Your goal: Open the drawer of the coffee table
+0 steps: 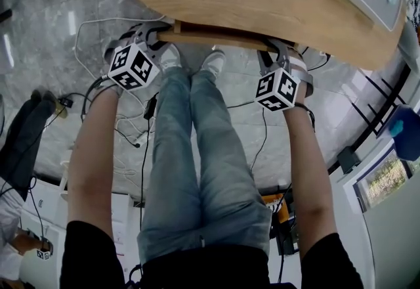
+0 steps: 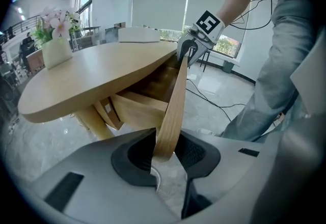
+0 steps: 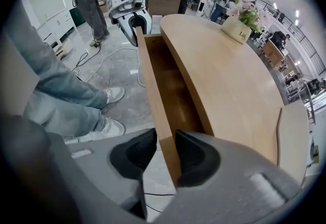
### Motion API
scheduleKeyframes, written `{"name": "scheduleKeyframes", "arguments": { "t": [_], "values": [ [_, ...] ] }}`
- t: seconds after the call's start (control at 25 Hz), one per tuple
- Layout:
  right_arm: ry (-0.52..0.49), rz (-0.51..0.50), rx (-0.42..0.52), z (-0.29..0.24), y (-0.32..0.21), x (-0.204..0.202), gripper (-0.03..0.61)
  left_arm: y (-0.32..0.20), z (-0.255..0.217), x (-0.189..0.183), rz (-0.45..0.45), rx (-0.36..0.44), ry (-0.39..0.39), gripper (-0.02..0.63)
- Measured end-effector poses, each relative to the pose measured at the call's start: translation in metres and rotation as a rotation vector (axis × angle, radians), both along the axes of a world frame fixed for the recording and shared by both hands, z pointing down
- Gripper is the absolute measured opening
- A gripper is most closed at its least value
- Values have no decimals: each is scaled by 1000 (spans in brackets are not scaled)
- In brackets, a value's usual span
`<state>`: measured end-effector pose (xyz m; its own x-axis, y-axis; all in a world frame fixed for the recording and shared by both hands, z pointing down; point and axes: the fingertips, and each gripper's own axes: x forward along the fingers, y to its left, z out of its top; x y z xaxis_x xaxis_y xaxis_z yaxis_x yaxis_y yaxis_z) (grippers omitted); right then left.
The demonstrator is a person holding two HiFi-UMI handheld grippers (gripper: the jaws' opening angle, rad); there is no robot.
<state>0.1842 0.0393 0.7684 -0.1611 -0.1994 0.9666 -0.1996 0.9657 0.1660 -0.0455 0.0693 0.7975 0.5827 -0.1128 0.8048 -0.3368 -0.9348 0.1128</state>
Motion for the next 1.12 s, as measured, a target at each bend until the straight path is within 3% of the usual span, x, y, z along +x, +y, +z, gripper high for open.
{"name": "scheduleKeyframes", "arguments": {
  "t": [0.36, 0.72, 1.12],
  "values": [
    [19, -36, -35, 2, 40, 4, 103, 41, 1, 4, 112, 12, -35, 98],
    [31, -38, -55, 5, 94, 8, 100, 88, -5, 10, 118, -6, -40, 97],
    [72, -52, -89, 12, 116, 10, 97, 112, 3, 12, 151, -30, -46, 97]
  ]
}}
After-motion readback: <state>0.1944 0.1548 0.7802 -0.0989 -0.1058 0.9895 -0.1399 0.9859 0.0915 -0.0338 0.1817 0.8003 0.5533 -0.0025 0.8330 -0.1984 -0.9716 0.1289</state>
